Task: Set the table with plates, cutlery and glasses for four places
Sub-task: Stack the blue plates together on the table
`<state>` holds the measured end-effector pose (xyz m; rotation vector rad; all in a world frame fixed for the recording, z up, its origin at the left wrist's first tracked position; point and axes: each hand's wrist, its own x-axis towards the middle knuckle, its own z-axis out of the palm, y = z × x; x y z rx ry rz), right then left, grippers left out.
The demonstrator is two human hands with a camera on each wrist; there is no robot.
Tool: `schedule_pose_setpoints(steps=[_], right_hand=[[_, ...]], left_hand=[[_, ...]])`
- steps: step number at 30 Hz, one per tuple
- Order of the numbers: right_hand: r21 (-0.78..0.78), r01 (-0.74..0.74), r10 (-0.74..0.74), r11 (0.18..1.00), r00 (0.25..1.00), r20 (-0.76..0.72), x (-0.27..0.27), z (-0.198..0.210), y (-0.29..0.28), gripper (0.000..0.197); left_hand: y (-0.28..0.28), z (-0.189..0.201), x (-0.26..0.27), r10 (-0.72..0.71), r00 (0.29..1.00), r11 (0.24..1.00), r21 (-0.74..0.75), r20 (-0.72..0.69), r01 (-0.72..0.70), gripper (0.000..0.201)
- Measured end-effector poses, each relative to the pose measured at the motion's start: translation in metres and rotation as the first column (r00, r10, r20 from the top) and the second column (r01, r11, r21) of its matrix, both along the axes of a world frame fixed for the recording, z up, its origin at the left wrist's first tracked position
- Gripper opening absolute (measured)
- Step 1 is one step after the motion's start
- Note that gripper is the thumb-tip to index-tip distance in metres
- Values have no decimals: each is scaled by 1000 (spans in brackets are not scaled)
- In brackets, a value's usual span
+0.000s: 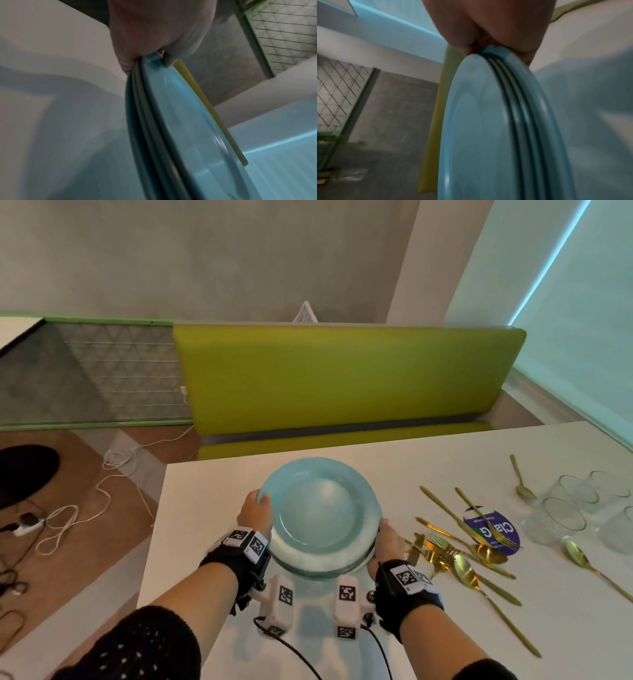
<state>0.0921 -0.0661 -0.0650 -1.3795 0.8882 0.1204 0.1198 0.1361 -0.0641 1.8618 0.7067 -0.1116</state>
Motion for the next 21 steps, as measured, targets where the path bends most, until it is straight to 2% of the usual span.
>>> schedule_pose_setpoints(steps=[2, 6, 11, 14, 17, 21], right_hand=[[38, -2, 2, 999, 1000, -4, -2, -7, 10, 36], [4, -224, 224, 975, 974, -36, -6, -22, 33, 33], [-6, -366, 363, 930, 923, -126, -13, -23, 51, 31], [17, -391, 388, 920, 906, -167, -13, -28, 58, 43], [-46, -459, 442, 887, 874, -201, -10, -37, 63, 32], [-132, -497, 462, 858, 858, -225, -5, -52, 64, 35]], left_hand=[[14, -9, -6, 13, 999, 1000, -4, -41, -13, 38], [39, -23, -18, 33, 996, 999, 2, -87, -33, 40], [62, -37, -31, 45, 992, 999, 12, -115, -44, 39], [72, -44, -35, 51, 990, 999, 14, -131, -50, 40], [78, -49, -37, 82, 986, 997, 0, -145, -82, 38], [86, -52, -37, 56, 980, 998, 23, -188, -53, 39]])
